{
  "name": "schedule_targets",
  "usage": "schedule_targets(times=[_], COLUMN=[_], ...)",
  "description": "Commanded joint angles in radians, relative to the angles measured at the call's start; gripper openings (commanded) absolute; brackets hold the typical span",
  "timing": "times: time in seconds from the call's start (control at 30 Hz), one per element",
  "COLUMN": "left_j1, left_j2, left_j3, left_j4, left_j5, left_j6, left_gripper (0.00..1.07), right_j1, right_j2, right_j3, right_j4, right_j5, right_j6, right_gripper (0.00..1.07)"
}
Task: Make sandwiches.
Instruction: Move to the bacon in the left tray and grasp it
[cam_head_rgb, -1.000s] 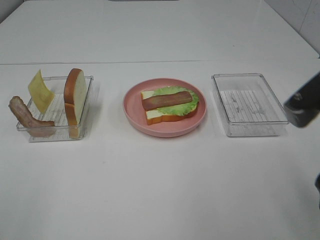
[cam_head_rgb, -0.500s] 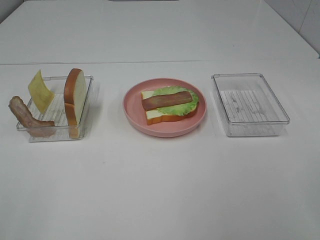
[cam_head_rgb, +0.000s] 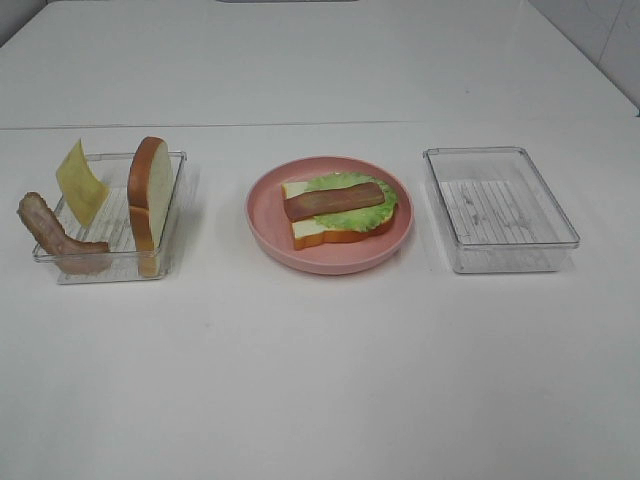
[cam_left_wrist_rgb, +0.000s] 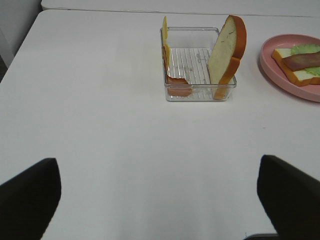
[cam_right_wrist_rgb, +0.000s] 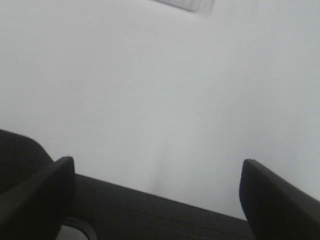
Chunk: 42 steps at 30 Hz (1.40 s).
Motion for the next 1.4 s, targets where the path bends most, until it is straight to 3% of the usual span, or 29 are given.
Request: schedule_targets(times=[0.03, 0.2, 0.4, 0.6, 0.87, 1.4], left_j1=[0.001, 0.001, 0.001, 0.001, 0.001, 0.001], left_j2=[-0.012, -0.012, -0.012, -0.012, -0.009, -0.009], left_j3=[0.002, 0.002, 0.002, 0.002, 0.002, 0.002], left_j4=[-0.005, -0.005, -0.005, -0.005, -0.005, -0.005], left_j5=[-0.008, -0.008, -0.008, -0.008, -0.008, -0.008], left_j6=[-0.001, -0.001, -0.001, -0.001, -0.001, -0.001], left_gripper=[1.0, 1.0, 1.0, 1.0, 1.0, 1.0], right_j1=[-0.064, -0.22, -0.304, -0.316, -0.372, -0.371], right_j2=[-0.048, -0.199, -0.328, -0.435, -0.431, -0.431], right_j3=[0.008, 0.011, 0.018, 0.029, 0.029, 0.027], right_j4=[0.043, 0.171, 0.244, 0.254, 0.267, 0.266], right_j5=[-0.013, -0.012, 0.015, 0.029, 0.029, 0.029], right_j6=[-0.08, -0.279, -0.347, -0.347, -0.339, -0.339], right_gripper=[0.87, 0.87, 0.87, 0.87, 0.87, 0.87])
